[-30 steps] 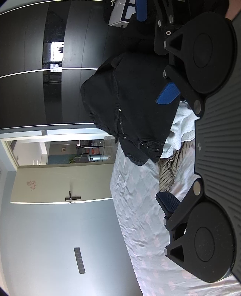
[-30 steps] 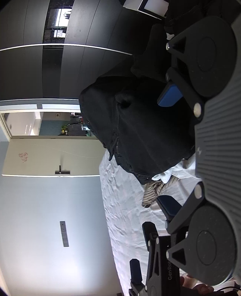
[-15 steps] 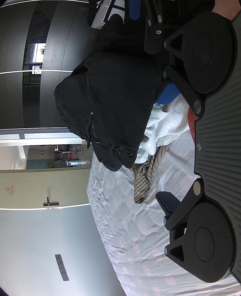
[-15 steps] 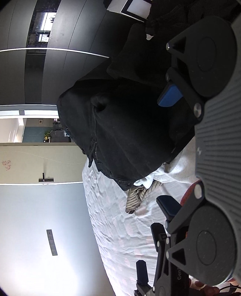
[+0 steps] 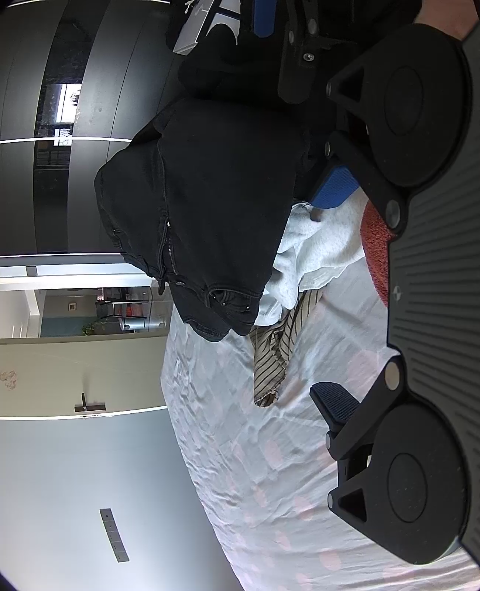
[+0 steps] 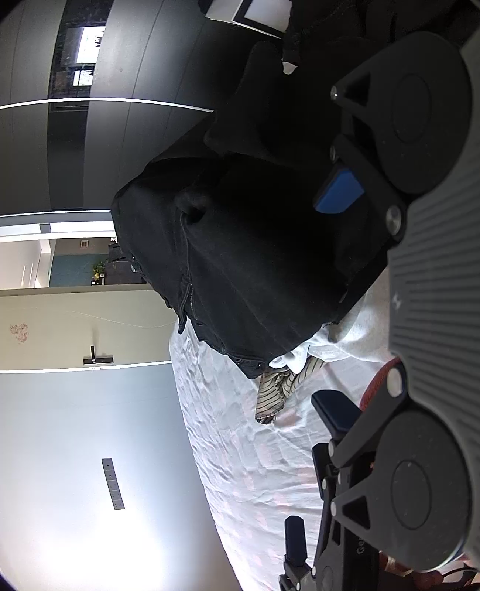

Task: Fold clothes
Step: 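Move both grippers toward the black jeans on the clothes pile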

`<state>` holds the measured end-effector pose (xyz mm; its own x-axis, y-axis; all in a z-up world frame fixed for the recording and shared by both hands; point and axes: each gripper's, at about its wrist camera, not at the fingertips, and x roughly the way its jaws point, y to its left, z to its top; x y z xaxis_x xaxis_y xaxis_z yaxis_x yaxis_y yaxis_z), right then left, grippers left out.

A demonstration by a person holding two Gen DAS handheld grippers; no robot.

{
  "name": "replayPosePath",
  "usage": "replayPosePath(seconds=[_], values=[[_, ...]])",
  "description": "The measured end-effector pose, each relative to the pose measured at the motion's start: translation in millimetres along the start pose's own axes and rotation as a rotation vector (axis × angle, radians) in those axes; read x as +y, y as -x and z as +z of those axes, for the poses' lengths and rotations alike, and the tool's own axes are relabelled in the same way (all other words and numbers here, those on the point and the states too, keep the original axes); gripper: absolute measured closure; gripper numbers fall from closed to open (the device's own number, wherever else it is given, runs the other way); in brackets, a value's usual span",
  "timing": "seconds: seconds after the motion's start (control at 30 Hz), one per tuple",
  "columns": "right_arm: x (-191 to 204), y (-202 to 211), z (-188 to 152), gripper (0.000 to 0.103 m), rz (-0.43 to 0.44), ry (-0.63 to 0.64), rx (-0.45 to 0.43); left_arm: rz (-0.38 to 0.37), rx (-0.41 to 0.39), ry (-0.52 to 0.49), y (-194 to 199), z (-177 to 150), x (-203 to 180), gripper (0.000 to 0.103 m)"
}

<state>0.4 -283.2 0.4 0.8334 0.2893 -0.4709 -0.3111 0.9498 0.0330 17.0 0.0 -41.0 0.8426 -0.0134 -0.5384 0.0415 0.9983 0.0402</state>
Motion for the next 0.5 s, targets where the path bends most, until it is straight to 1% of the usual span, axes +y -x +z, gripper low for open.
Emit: replayPosePath(seconds=[0.17, 0.27, 0.5], values=[[2.4, -3.4, 0.0, 0.0, -0.003, 0.034, 0.024, 0.002, 0.01, -0.001, -2.3, -0.5, 0.4, 0.0], [3.3, -4.6, -0.6, 0.0, -0.007, 0.053, 0.032, 0.007, 0.011, 0.012, -3.0, -0.1, 2.7, 0.0], [3.0, -6.6, -1.6, 0.0, -0.02, 0.073, 0.042, -0.007, 0.006, 0.046, -5.6, 6.9, 10.3, 0.0]])
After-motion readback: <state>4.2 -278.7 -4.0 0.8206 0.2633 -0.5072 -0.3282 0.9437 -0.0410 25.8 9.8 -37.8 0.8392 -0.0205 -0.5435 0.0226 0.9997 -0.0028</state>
